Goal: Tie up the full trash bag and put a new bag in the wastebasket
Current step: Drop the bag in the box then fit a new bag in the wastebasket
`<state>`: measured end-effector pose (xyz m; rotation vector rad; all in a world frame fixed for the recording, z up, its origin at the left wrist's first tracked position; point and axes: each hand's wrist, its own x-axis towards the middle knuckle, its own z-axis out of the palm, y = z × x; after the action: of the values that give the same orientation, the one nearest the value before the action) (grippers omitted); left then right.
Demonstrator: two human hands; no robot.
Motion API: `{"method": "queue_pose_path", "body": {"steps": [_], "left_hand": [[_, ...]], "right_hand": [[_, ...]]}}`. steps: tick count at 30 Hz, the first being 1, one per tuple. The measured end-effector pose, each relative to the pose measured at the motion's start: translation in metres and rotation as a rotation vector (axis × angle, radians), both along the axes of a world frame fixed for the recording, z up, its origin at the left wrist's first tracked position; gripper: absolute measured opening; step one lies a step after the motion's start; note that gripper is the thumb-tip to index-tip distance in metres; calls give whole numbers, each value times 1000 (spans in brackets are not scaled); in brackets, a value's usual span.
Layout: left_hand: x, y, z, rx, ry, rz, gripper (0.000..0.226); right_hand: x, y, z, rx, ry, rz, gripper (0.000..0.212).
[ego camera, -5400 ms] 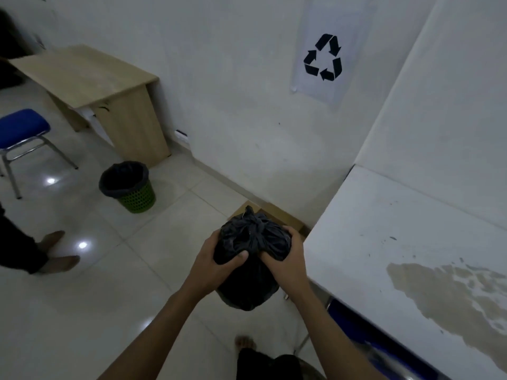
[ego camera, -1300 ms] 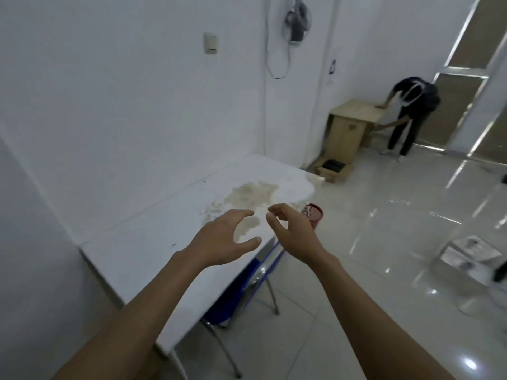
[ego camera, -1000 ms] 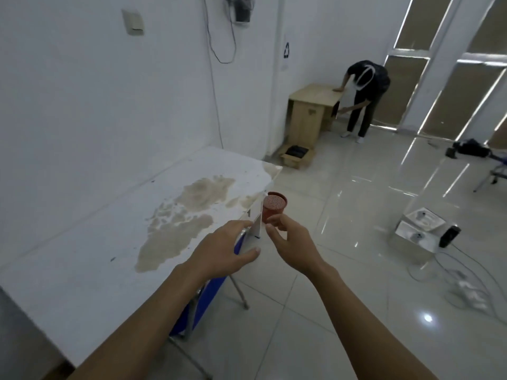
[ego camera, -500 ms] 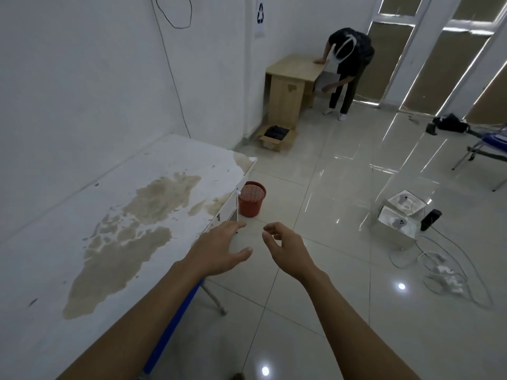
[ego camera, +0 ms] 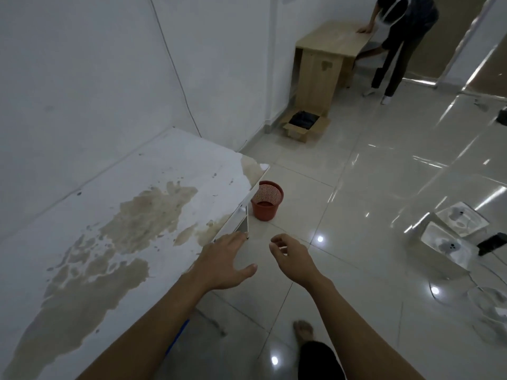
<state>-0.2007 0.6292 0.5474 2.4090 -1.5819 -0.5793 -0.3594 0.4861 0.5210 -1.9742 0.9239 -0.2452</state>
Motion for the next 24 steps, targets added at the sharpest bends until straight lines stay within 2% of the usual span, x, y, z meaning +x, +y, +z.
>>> {"method": "queue_pose_path", "body": {"steps": [10, 16, 18, 22, 24], "left_hand": [[49, -125, -101, 183, 16, 473, 99], [110, -142, -162, 354, -32, 641, 120], [121, -137, -179, 394, -12, 654, 130], [116, -128, -199, 319, -83, 677, 138], [117, -127, -203, 299, -84, 674, 140]], "right_hand": [[89, -166, -76, 196, 143, 234, 26], [158, -199, -139, 248, 182, 324, 28], [179, -199, -158, 312, 173, 303, 30], [215, -190, -186, 513, 186, 176, 39], [230, -186, -192, 633, 186, 95, 36]]}}
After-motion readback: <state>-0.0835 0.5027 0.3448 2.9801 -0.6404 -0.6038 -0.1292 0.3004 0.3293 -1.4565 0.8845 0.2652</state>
